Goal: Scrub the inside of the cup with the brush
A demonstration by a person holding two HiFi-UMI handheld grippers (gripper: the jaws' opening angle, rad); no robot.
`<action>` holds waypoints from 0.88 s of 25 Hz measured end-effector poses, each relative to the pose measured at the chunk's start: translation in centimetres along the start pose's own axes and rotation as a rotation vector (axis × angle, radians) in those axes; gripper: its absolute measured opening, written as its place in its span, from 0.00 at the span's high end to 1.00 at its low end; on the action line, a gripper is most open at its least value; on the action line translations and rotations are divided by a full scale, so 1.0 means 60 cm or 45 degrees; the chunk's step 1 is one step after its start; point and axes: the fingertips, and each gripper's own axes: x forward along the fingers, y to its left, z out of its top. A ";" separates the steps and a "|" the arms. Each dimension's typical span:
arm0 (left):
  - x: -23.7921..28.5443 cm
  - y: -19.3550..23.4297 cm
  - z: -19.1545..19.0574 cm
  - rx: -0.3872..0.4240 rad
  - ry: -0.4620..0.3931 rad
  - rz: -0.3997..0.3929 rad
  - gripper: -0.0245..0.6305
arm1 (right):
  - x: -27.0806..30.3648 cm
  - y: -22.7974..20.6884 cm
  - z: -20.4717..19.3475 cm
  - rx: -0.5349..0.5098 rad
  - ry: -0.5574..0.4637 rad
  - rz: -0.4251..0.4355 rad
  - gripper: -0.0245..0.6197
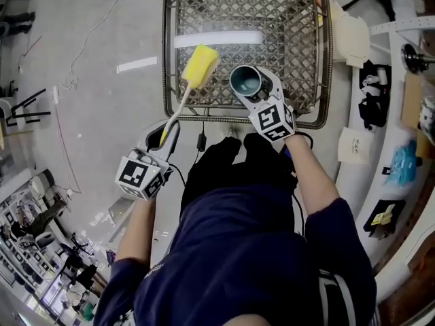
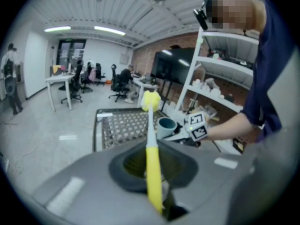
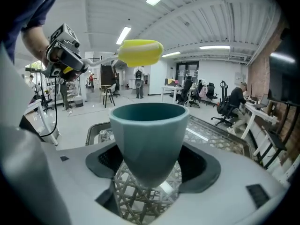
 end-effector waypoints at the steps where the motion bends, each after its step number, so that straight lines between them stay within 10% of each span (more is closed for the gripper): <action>1: 0.000 -0.001 0.013 0.049 0.007 -0.002 0.92 | -0.010 -0.008 0.013 -0.018 0.001 -0.019 0.43; 22: -0.003 -0.045 0.166 0.830 0.107 0.059 0.92 | -0.139 -0.140 0.160 -0.429 0.120 -0.256 0.43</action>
